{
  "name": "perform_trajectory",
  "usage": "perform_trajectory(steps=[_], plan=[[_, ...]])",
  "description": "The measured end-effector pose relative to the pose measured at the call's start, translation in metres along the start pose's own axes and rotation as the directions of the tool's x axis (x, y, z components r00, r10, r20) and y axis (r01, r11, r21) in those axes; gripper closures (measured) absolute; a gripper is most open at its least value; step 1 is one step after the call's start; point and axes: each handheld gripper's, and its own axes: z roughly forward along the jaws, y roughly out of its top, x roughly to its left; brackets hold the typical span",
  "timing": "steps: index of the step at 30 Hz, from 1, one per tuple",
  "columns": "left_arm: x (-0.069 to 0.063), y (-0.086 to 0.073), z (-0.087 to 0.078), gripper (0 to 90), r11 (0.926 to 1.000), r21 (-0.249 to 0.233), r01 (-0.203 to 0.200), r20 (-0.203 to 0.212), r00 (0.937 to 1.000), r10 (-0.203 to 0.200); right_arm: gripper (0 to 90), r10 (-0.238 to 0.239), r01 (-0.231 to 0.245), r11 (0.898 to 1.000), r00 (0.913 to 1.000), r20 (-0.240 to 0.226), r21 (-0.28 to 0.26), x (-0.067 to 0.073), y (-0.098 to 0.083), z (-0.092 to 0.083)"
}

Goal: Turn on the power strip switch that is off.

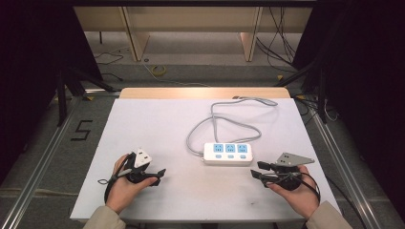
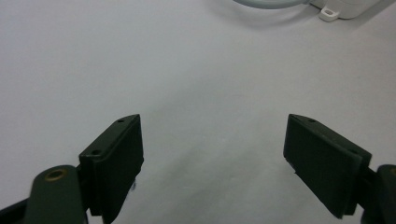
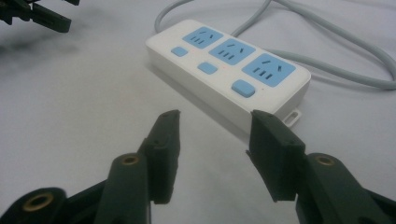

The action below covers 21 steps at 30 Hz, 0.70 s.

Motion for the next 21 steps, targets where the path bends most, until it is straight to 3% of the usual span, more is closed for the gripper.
perform_trajectory(steps=[3,11,21], plan=[[0.000,0.000,0.000,19.9,1.0000,-0.001,0.002,-0.004,1.0000,-0.002,60.1,-0.006,0.006,1.000,1.0000,0.000,0.006,0.001,0.001,-0.001],[0.000,0.000,-0.001,20.2,1.0000,-0.005,0.001,-0.012,0.9999,-0.001,82.3,-0.028,0.026,0.998,0.9992,0.027,0.062,0.008,0.012,-0.001],[0.000,0.000,-0.001,20.5,1.0000,0.000,-0.001,-0.016,0.9999,0.001,90.0,-0.033,0.028,0.993,0.9986,0.042,0.114,0.009,0.020,0.000]])
